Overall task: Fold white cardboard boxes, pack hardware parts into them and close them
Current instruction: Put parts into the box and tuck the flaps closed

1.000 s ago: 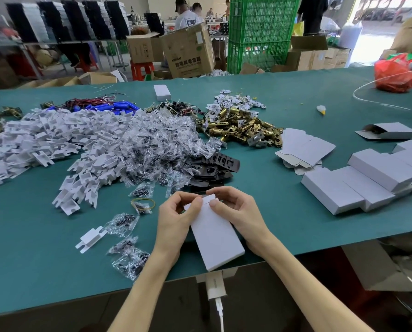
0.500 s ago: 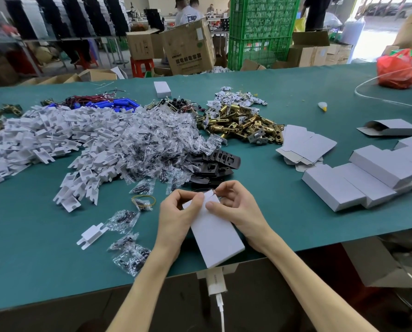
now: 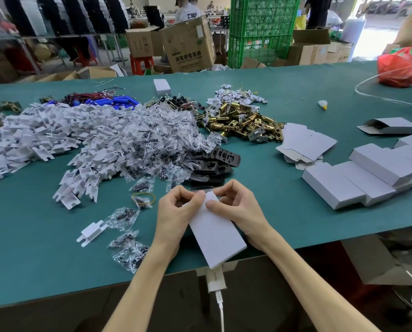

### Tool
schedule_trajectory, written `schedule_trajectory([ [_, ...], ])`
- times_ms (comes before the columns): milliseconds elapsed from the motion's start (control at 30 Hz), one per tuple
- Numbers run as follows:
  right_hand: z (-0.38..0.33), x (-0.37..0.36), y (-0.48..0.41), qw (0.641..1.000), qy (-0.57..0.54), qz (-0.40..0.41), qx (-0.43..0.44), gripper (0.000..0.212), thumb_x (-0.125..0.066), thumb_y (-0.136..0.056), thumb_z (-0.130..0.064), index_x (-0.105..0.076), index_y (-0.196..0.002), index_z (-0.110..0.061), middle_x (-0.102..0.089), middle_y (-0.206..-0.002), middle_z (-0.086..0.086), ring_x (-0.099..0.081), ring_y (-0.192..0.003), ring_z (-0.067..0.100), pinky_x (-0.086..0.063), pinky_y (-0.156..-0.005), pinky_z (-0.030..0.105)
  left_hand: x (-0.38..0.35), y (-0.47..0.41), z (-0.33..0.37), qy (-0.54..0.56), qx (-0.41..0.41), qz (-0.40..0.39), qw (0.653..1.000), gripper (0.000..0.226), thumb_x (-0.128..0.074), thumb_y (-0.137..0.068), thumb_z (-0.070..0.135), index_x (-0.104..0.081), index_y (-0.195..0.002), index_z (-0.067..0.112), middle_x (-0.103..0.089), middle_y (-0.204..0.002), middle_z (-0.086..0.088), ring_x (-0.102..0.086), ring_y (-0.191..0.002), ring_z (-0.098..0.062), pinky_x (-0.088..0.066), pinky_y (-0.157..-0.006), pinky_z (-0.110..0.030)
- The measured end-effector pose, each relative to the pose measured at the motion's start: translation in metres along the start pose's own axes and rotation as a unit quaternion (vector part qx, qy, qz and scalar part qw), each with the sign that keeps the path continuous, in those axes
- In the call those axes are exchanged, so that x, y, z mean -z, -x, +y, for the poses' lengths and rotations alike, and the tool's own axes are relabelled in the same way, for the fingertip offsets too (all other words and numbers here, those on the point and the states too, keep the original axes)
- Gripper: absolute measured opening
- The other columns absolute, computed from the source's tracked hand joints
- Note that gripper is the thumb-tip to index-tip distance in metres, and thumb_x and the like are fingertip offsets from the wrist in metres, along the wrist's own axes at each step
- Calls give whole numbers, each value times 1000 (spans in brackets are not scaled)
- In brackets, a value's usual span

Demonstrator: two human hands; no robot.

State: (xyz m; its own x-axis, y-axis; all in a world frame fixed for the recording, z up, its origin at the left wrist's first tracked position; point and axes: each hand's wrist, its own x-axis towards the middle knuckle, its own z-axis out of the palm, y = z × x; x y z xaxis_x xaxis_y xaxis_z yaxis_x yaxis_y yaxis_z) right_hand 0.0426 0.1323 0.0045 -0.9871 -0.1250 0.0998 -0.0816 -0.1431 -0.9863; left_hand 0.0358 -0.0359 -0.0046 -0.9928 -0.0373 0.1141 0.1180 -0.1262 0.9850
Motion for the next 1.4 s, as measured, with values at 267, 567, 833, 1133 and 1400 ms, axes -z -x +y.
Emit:
schedule_trajectory([
  [267, 3, 4, -2, 998, -26, 53, 9, 34, -81, -79, -21, -67, -109, -13, -71, -103, 6, -66, -86, 18, -55, -73, 30, 1, 0, -3, 1, -1, -36, 999, 16, -82, -85, 28, -75, -87, 13, -74, -86, -4, -61, -79, -14, -49, -70, -27],
  [567, 4, 6, -2, 996, -24, 90, 13, 12, -76, -90, -18, -71, -97, -11, -73, -101, 17, -68, -83, 22, -57, -69, 37, -1, 0, -4, -27, -11, -51, 998, 13, -76, -92, 24, -79, -102, 17, -78, -102, -4, -69, -87, -10, -54, -74, -21],
  [833, 1, 5, -1, 994, -22, 105, 7, 8, -75, -91, -13, -70, -96, -8, -74, -96, 13, -66, -79, 19, -55, -63, 28, -1, 0, -7, 2, 10, -9, 1000, 11, -77, -91, 21, -81, -94, 12, -79, -84, -10, -71, -72, -14, -56, -62, -21],
  [1133, -8, 12, -7, 987, 86, 135, 5, 10, -72, -94, -18, -74, -104, -17, -75, -103, 3, -70, -88, 22, -59, -71, 33, -2, 1, -3, -3, -1, -72, 997, 22, -73, -95, 18, -78, -117, 19, -79, -113, -3, -72, -104, -17, -60, -89, -31],
  [1400, -29, 50, -19, 921, 353, 162, 31, 16, -58, -102, -22, -71, -111, -23, -71, -106, -7, -64, -89, 9, -45, -70, 23, -5, 3, -2, -41, -16, -138, 989, 27, -66, -98, 1, -72, -123, 9, -79, -115, -2, -72, -115, -16, -54, -100, -25],
])
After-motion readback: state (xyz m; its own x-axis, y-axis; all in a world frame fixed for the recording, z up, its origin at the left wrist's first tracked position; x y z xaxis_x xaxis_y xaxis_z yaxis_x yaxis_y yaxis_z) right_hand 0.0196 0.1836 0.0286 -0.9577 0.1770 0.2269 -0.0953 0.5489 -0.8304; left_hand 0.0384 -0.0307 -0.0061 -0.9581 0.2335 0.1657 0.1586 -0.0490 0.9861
